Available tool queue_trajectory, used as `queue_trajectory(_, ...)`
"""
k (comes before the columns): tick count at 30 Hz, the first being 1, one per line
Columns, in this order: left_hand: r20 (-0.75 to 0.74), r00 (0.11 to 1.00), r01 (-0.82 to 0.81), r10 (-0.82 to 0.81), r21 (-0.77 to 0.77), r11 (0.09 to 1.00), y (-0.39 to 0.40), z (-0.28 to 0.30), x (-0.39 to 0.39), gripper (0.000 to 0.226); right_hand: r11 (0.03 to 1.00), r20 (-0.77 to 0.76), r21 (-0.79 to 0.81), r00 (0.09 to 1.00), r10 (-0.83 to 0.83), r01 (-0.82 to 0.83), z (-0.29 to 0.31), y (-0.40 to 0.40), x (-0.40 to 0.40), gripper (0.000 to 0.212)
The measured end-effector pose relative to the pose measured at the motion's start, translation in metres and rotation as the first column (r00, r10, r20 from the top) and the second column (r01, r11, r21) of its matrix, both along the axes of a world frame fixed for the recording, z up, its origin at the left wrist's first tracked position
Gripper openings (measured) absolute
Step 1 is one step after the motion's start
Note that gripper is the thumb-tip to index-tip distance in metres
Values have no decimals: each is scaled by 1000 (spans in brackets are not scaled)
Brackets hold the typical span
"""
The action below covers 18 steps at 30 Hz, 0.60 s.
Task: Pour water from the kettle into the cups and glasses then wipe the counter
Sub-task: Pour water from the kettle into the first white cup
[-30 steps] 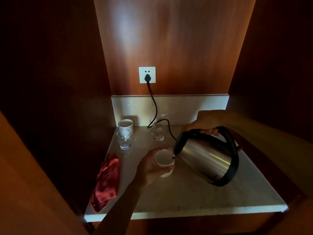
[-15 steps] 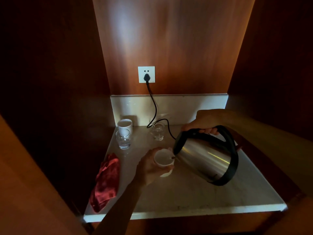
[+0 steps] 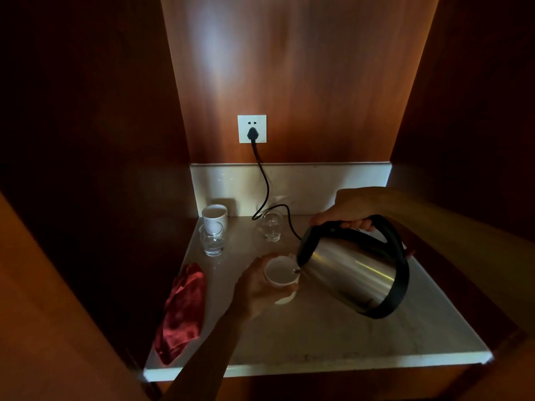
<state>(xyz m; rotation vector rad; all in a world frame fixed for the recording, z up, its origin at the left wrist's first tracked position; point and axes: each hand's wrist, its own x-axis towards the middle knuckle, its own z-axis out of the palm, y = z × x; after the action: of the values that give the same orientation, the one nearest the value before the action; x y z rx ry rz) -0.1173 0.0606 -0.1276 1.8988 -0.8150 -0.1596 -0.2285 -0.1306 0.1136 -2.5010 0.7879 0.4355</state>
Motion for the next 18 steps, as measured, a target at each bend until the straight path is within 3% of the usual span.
queue_trajectory(8,-10,1000,-3,3,-5,1000,0,2,-1,82,999,43,27,998,-43,42,-8,-6,-9,57)
queue_trajectory(18,-32,999,41,-42,-19,999,1,5,-3,73,971,139,183,973,-183,157,-29,-15,-35,55)
